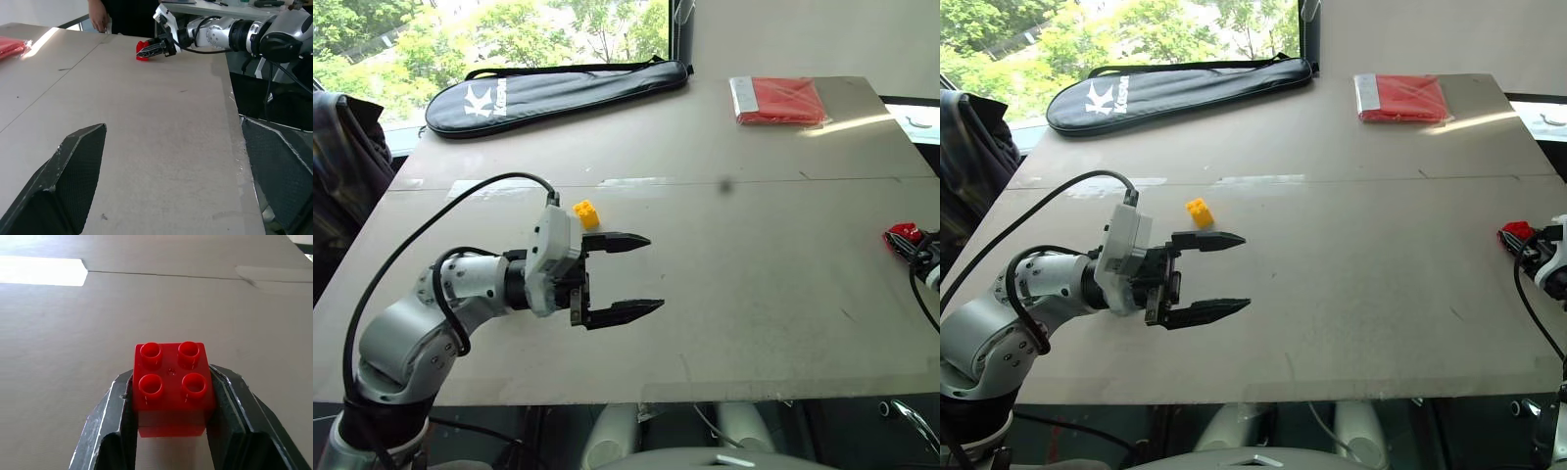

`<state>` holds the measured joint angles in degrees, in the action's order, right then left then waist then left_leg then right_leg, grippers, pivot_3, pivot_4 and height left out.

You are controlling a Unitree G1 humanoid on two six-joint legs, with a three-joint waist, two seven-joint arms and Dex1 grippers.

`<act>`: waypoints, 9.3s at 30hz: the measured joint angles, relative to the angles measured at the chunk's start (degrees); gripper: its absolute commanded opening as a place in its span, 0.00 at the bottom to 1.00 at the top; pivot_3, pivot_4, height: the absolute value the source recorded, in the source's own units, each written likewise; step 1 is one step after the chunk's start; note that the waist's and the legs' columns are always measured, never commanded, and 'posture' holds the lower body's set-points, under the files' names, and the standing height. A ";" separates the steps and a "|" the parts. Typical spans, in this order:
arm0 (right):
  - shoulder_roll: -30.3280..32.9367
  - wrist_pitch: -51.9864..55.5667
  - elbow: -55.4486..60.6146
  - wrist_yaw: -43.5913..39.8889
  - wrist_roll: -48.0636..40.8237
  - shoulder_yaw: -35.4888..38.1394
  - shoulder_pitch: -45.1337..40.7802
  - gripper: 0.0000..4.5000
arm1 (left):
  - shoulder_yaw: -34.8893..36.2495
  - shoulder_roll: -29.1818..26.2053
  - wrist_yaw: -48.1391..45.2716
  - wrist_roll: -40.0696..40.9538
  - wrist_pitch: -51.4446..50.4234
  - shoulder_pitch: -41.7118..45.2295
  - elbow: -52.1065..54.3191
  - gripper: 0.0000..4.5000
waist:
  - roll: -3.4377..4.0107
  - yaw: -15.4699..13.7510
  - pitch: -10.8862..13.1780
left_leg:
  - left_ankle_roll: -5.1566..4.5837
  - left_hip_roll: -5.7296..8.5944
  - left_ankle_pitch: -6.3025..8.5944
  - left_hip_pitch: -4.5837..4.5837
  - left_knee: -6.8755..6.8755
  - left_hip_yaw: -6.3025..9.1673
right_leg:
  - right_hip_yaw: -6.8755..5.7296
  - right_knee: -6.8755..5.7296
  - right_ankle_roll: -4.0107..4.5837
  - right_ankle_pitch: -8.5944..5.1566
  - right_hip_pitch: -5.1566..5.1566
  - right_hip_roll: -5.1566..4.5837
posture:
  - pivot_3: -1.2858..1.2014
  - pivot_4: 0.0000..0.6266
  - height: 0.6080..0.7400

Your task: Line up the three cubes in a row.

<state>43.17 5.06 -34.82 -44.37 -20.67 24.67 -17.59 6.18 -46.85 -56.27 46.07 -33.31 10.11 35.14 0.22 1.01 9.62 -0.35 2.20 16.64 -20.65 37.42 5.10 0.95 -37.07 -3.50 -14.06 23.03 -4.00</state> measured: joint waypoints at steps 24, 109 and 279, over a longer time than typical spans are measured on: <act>-3.98 -13.81 0.96 -44.65 -0.67 -30.98 -16.24 0.30 | -0.43 -0.10 -2.97 -5.42 4.05 -7.24 -0.13 1.00 | -0.24 -0.02 0.15 | 0.02 -0.22 0.02 -0.06 0.16 0.10 | 0.08 0.03 0.07 0.20 0.13 0.15 | 0.52 0.24 1.00; -3.03 -34.48 -32.19 -45.17 8.79 -45.54 -35.16 0.99 | -2.98 1.04 -3.97 -7.82 7.90 -6.20 -1.01 1.00 | -0.25 0.13 0.16 | 0.03 -0.22 0.02 -0.14 0.14 0.00 | 0.09 0.00 0.13 0.26 0.27 0.12 | 0.52 0.24 1.00; -8.58 -11.57 33.49 -35.49 -18.26 -5.47 25.68 1.00 | -20.14 36.45 -14.14 -44.84 48.88 36.03 -85.65 0.98 | -0.46 -0.42 -0.01 | -0.51 -0.05 0.38 -0.15 0.97 -0.01 | 0.14 -0.25 -0.11 0.55 0.01 0.35 | 0.52 0.24 1.00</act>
<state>34.59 -6.51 -1.33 -79.87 -38.94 19.20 8.08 -13.96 -10.40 -70.42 1.22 15.56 46.13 -50.51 -0.24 0.59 9.62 -0.87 2.15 17.02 -20.80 38.39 5.09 1.09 -37.32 -3.61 -13.50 23.03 -3.65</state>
